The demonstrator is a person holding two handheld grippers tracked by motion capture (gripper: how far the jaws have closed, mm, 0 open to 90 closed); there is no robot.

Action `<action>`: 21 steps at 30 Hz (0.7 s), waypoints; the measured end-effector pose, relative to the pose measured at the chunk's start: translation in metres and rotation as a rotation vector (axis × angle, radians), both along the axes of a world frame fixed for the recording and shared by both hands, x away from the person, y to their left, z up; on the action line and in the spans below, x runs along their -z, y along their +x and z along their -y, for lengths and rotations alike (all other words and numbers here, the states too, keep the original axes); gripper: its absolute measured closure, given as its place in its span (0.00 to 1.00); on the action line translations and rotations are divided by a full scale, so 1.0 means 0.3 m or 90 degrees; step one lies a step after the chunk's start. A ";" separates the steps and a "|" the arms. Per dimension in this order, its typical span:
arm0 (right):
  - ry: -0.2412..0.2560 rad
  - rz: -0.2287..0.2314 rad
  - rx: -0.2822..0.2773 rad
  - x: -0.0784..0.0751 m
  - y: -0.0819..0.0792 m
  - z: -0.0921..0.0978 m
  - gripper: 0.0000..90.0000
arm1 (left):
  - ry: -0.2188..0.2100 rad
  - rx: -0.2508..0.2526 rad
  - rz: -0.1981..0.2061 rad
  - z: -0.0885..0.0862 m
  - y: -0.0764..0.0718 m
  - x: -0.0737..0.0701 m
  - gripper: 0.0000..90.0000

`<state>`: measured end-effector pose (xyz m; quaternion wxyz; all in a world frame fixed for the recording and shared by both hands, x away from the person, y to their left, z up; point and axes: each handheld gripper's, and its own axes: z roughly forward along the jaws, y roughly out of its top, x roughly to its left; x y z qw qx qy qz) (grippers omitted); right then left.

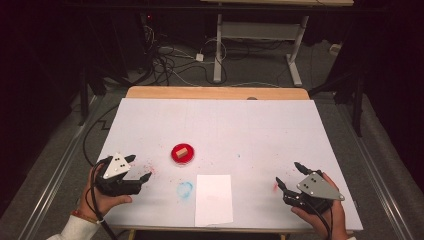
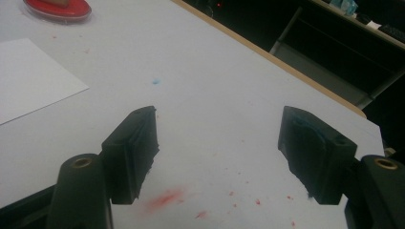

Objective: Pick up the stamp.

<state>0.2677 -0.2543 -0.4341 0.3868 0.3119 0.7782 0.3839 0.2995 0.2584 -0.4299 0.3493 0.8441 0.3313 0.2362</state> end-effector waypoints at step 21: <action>-0.011 -0.010 -0.005 0.012 0.004 -0.006 0.33 | 0.045 0.061 -0.015 0.121 0.132 -0.093 0.27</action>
